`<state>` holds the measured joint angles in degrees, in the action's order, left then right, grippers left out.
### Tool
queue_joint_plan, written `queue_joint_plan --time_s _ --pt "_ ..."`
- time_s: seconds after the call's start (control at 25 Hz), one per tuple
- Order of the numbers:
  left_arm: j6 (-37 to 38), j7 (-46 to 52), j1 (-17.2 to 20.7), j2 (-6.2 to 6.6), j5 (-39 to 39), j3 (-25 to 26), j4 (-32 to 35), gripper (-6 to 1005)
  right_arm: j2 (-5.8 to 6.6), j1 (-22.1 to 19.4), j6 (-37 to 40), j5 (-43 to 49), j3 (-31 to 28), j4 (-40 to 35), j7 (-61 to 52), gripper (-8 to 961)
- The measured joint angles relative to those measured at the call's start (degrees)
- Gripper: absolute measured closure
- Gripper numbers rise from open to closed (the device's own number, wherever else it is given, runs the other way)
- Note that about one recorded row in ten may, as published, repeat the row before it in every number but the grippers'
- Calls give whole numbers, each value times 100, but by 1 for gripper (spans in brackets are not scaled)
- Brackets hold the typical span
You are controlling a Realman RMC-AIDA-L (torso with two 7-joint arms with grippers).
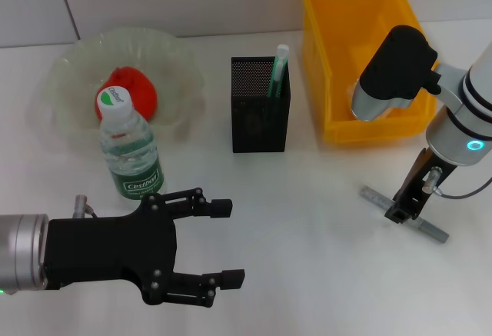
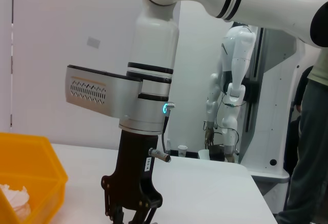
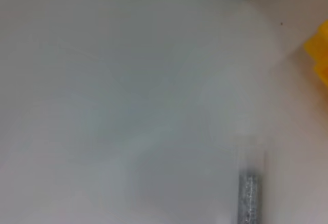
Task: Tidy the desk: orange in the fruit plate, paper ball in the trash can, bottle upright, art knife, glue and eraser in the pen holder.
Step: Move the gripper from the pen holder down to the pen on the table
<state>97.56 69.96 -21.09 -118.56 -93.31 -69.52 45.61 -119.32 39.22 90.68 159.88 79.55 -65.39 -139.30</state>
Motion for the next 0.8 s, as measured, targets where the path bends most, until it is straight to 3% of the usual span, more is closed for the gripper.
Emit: queue_joint_plan --time_s 0.12,0.8 --pt "-1 0 0 0 -3 0 0 137 -2 -2 -20 0 4 1 0 692" --pt "-17 0 -1 0 -13 0 0 138 -14 -7 -144 0 9 150 -9 702"
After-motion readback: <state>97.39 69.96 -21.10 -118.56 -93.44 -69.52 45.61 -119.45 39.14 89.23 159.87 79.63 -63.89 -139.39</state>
